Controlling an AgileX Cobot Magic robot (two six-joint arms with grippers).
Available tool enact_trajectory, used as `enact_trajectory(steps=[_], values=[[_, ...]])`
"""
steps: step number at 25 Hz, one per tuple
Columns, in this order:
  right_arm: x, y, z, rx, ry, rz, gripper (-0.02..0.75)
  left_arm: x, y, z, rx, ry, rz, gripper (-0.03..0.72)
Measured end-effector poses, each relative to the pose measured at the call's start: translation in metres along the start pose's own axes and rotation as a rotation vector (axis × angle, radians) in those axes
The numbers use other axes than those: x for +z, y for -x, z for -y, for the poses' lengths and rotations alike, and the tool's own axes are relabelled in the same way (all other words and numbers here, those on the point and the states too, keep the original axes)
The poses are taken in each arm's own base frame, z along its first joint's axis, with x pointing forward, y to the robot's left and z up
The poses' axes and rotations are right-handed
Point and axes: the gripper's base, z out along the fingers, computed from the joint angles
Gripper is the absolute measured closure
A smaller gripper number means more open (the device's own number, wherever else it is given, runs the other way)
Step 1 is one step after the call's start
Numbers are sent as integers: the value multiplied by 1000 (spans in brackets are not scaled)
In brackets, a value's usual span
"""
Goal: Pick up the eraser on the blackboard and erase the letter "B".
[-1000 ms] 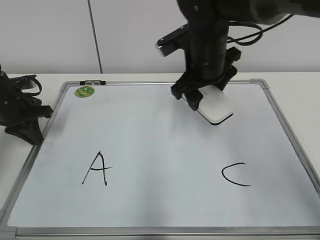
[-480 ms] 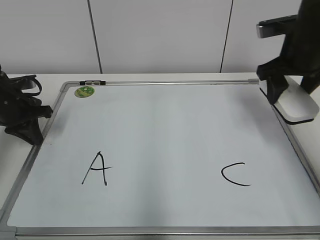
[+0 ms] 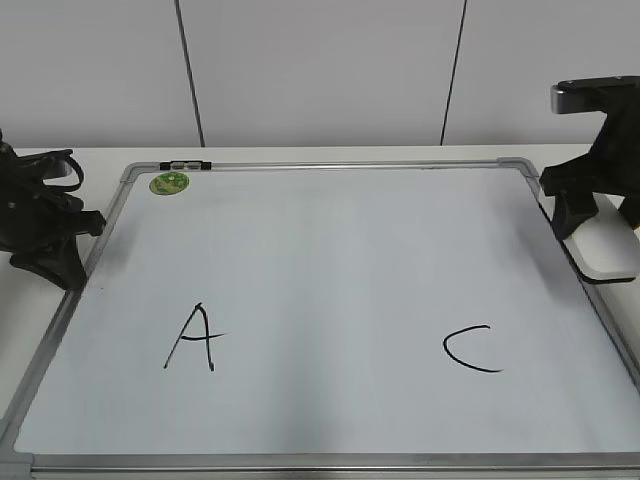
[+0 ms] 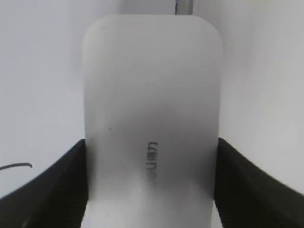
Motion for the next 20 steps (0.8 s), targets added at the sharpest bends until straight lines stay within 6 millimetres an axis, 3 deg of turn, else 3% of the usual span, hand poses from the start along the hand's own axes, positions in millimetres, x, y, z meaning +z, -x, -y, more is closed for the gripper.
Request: enact_trajectory(steps=[7,20], values=[[2,8,0,42,8,83,190,0,0,0,1,-1,0,678],[34,10,1,88,9,24,191,0,0,0,1,-1,0,678]])
